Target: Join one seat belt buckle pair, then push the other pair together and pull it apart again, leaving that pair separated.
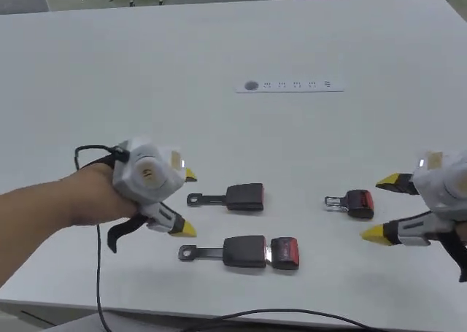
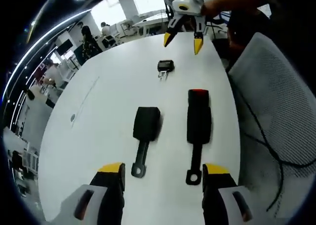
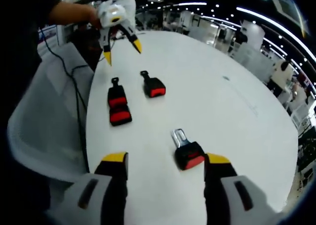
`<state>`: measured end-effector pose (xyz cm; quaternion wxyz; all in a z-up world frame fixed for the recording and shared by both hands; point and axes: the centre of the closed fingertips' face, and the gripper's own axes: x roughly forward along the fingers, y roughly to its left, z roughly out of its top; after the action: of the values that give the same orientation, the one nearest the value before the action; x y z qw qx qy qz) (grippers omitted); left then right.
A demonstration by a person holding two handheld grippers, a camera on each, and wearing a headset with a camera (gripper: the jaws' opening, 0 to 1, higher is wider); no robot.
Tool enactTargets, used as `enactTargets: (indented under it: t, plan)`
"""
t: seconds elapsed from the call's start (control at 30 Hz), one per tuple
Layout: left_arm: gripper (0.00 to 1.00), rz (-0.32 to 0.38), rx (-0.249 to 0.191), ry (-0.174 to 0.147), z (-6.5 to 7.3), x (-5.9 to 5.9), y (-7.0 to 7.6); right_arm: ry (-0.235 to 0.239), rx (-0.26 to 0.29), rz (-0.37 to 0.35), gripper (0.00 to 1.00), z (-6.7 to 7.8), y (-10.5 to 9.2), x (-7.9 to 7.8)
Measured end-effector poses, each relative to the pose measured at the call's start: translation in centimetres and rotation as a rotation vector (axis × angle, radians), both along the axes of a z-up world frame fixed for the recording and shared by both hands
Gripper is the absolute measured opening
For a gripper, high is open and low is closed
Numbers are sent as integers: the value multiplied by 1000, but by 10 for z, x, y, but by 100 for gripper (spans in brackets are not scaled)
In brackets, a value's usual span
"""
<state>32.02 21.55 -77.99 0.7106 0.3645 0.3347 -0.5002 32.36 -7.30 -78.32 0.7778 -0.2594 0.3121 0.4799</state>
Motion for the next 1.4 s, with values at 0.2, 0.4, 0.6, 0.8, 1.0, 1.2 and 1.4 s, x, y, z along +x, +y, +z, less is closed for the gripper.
enactTargets:
  t: [0.2, 0.4, 0.6, 0.8, 1.0, 1.2, 1.4]
  plan:
    - [78, 152, -57, -2, 10, -27, 39, 8, 41, -57, 65, 3, -9, -23]
    - [85, 245, -109, -14, 17, -42, 60, 3, 76, -107, 70, 7, -15, -37]
    - [98, 330, -201, -56, 31, -53, 59, 2, 112, -171, 82, 4, -16, -47]
    - [100, 380, -225, -45, 23, -61, 67, -39, 143, -194, 100, 2, -15, -44]
    - [100, 417, -278, -38, 23, -60, 61, -26, 151, -227, 100, 3, -17, -40]
    - [100, 438, -305, -53, 24, -56, 59, -30, 162, -250, 100, 7, -21, -39]
    - [100, 437, -302, -55, 22, -61, 58, -18, 161, -247, 100, 3, -15, -45]
